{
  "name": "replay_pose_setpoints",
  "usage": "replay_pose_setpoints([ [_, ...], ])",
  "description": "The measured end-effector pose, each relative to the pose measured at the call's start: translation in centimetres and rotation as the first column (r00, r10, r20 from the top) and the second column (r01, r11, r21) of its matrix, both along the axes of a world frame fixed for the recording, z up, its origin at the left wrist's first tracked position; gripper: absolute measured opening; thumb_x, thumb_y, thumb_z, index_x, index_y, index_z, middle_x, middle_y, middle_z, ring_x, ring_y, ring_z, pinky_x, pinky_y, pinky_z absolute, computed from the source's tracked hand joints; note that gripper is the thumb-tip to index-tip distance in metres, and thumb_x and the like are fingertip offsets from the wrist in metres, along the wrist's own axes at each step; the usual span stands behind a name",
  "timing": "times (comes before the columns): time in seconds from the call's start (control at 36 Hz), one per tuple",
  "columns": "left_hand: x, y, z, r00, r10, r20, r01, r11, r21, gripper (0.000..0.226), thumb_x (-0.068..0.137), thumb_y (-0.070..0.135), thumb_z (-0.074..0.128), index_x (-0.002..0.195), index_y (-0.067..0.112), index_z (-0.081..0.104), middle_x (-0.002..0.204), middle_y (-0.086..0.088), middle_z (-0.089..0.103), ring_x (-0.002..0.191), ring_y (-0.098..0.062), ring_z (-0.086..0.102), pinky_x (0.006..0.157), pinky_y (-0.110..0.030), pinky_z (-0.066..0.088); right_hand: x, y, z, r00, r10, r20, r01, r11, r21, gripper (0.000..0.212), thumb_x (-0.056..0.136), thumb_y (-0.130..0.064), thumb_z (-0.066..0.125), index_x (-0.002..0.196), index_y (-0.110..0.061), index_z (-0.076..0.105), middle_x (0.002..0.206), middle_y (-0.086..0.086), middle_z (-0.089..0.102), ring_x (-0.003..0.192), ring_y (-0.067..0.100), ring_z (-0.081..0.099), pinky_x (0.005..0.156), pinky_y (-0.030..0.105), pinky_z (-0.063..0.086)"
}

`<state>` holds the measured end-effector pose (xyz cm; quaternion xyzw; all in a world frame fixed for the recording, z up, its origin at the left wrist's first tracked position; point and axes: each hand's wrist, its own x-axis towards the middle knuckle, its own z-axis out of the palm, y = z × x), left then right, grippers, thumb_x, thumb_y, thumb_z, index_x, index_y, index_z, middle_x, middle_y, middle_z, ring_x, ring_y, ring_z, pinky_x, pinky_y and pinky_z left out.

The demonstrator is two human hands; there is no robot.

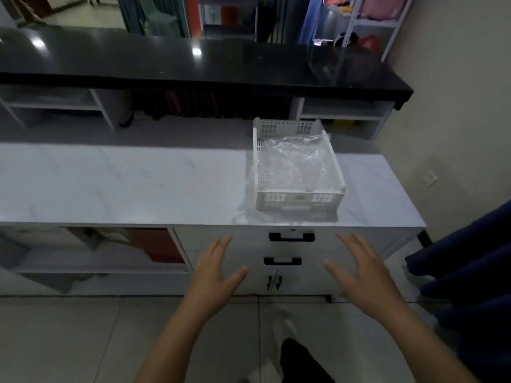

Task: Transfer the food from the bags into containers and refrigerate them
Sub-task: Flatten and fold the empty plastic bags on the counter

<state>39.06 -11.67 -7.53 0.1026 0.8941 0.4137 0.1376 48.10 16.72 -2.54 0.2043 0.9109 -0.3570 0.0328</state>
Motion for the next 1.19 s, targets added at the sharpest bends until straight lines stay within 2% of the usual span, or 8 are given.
replay_pose_setpoints([
  [0.22, -11.4, 4.4, 3.7, 0.995, 0.004, -0.096, 0.0, 0.999, 0.04, 0.073, 0.092, 0.045, 0.068, 0.153, 0.041, 0.029, 0.15, 0.026, 0.031, 0.144, -0.004, 0.029, 0.11, -0.023, 0.025, -12.2, 5.4, 2.3, 0.993, 0.068, -0.093, -0.064, 0.997, 0.042, 0.061, 0.091, -0.051, 0.063, 0.146, -0.044, 0.039, 0.163, -0.005, 0.023, 0.149, 0.02, 0.022, 0.12, 0.049, 0.025],
  [0.36, -17.5, 7.6, 4.4, 0.996, 0.075, -0.05, -0.075, 0.997, 0.008, 0.071, 0.09, 0.051, 0.067, 0.152, 0.044, 0.031, 0.16, 0.013, 0.033, 0.144, -0.012, 0.033, 0.107, -0.028, 0.029, -21.1, 8.1, 3.4, 0.979, 0.176, -0.105, -0.167, 0.982, 0.09, 0.062, 0.092, -0.053, 0.06, 0.149, -0.038, 0.039, 0.161, -0.005, 0.03, 0.148, 0.02, 0.028, 0.119, 0.048, 0.028],
  [0.5, -22.0, 10.1, 4.0, 0.987, 0.16, 0.006, -0.159, 0.985, -0.067, 0.061, 0.087, 0.047, 0.072, 0.142, 0.036, 0.048, 0.151, 0.008, 0.045, 0.139, -0.017, 0.042, 0.11, -0.036, 0.037, -30.2, 10.5, 3.0, 0.934, 0.353, 0.06, -0.357, 0.909, 0.217, 0.066, 0.092, -0.055, 0.06, 0.15, -0.038, 0.036, 0.161, -0.006, 0.031, 0.148, 0.021, 0.027, 0.119, 0.047, 0.026],
  [0.69, -24.2, 11.1, 2.0, 0.971, 0.24, -0.018, -0.24, 0.968, -0.072, 0.006, 0.089, 0.033, 0.074, 0.093, 0.033, 0.07, 0.111, 0.022, 0.056, 0.108, 0.0, 0.05, 0.09, -0.015, 0.032, -41.1, 13.7, 1.3, 0.871, 0.415, 0.262, -0.486, 0.799, 0.353, 0.068, 0.089, -0.048, 0.067, 0.15, -0.031, 0.04, 0.158, 0.001, 0.039, 0.142, 0.03, 0.036, 0.114, 0.054, 0.033],
  [0.86, -24.5, 9.5, 1.9, 0.956, 0.293, -0.007, -0.292, 0.955, 0.059, 0.01, 0.087, 0.03, 0.075, 0.081, 0.037, 0.072, 0.096, 0.035, 0.061, 0.093, 0.02, 0.053, 0.08, -0.003, 0.03, -45.5, 13.1, 0.5, 0.801, 0.324, 0.504, -0.575, 0.65, 0.497, 0.046, 0.096, -0.026, 0.051, 0.142, -0.03, 0.051, 0.143, 0.003, 0.053, 0.127, 0.03, 0.047, 0.098, 0.039, 0.035],
  [0.97, -25.0, 7.9, 3.0, 0.941, 0.338, 0.026, -0.338, 0.93, 0.146, 0.005, 0.087, 0.032, 0.076, 0.084, 0.035, 0.076, 0.108, 0.026, 0.069, 0.103, 0.011, 0.058, 0.085, -0.01, 0.037, -46.6, 12.4, 0.3, 0.785, 0.322, 0.529, -0.587, 0.659, 0.47, 0.04, 0.094, -0.01, 0.049, 0.133, -0.017, 0.057, 0.13, 0.006, 0.06, 0.105, 0.028, 0.057, 0.075, 0.032, 0.041],
  [1.11, -25.7, 5.0, 4.6, 0.913, 0.403, 0.062, -0.403, 0.872, 0.277, 0.006, 0.085, 0.029, 0.079, 0.086, 0.035, 0.079, 0.104, 0.024, 0.074, 0.096, 0.011, 0.064, 0.09, -0.02, 0.045, -47.3, 11.8, 0.7, 0.84, 0.353, 0.413, -0.509, 0.777, 0.371, 0.014, 0.09, -0.013, 0.063, 0.1, -0.013, 0.073, 0.107, 0.008, 0.071, 0.096, 0.027, 0.065, 0.087, 0.042, 0.057],
  [1.19, -26.1, 2.6, 6.0, 0.896, 0.439, 0.069, -0.429, 0.817, 0.385, 0.011, 0.085, 0.021, 0.08, 0.088, 0.032, 0.081, 0.101, 0.016, 0.077, 0.098, -0.001, 0.071, 0.092, -0.026, 0.05, -46.9, 10.8, 2.1, 0.888, 0.361, 0.284, -0.442, 0.842, 0.31, 0.011, 0.087, -0.013, 0.068, 0.08, -0.02, 0.072, 0.092, 0.003, 0.071, 0.086, 0.025, 0.065, 0.083, 0.045, 0.057],
])
